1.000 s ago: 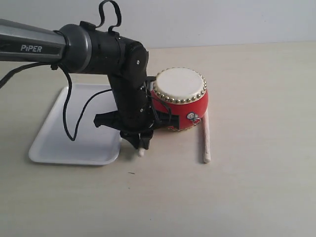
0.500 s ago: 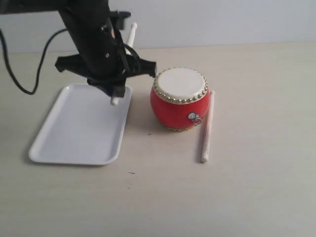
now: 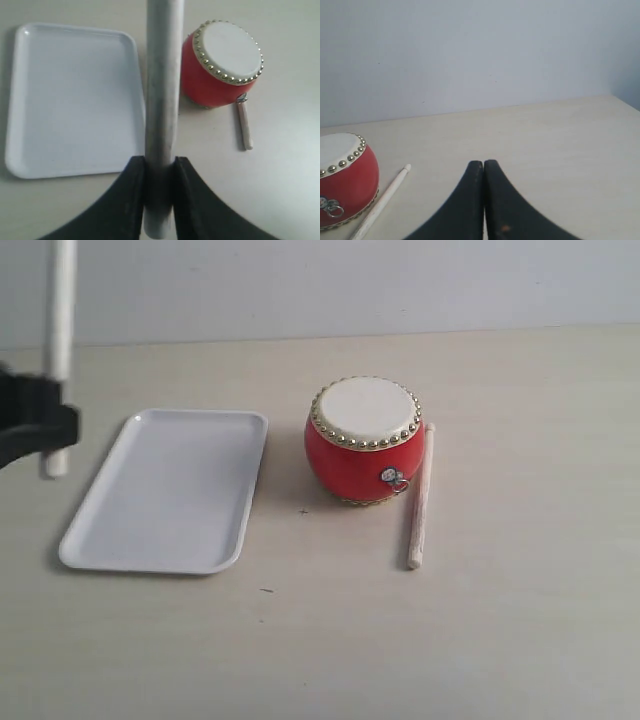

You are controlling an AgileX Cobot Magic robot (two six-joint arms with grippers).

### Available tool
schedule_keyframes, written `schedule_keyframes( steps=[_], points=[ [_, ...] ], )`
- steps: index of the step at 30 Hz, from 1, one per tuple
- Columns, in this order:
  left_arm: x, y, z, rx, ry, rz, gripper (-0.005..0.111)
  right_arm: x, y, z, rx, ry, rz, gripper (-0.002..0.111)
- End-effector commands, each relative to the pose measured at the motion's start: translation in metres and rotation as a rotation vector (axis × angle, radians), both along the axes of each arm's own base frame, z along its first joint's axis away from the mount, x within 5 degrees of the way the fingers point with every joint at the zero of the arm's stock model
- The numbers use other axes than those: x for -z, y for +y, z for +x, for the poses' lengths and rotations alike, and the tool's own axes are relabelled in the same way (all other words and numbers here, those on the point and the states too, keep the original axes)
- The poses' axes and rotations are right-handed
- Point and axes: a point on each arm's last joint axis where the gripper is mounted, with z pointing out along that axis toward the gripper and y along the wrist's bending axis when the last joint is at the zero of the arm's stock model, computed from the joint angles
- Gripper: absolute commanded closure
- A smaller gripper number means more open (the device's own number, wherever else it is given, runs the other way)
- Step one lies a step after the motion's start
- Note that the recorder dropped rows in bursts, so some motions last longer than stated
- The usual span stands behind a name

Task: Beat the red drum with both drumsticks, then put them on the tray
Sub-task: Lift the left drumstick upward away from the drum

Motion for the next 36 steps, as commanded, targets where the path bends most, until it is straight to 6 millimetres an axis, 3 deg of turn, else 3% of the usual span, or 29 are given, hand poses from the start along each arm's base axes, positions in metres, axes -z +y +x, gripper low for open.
schedule_keyframes(
  steps=[1, 8, 20, 22, 26, 36],
  points=[
    [0.016, 0.045, -0.044, -0.015, -0.15, -0.071, 0.107, 0.001, 0.0, 0.0, -0.004, -0.004, -0.004, 0.108],
    [0.024, 0.076, -0.078, -0.019, -0.29, -0.197, 0.107, 0.001, 0.0, 0.0, -0.004, -0.004, -0.004, 0.108],
    [0.028, 0.084, -0.09, 0.003, -0.306, -0.232, 0.107, 0.0, 0.0, 0.0, -0.003, -0.009, -0.004, 0.108],
    [0.028, 0.084, -0.09, 0.006, -0.305, -0.231, 0.107, -0.006, 0.001, 0.0, 0.004, -0.081, 0.152, 0.108],
    [0.028, 0.084, -0.09, 0.009, -0.308, -0.227, 0.107, -0.023, -0.006, -0.001, 0.039, -0.287, 0.955, 0.108],
    [0.028, 0.085, -0.09, 0.018, -0.326, -0.199, 0.107, -0.023, -0.006, -0.001, 0.04, -0.293, 1.025, 0.108]
  ],
)
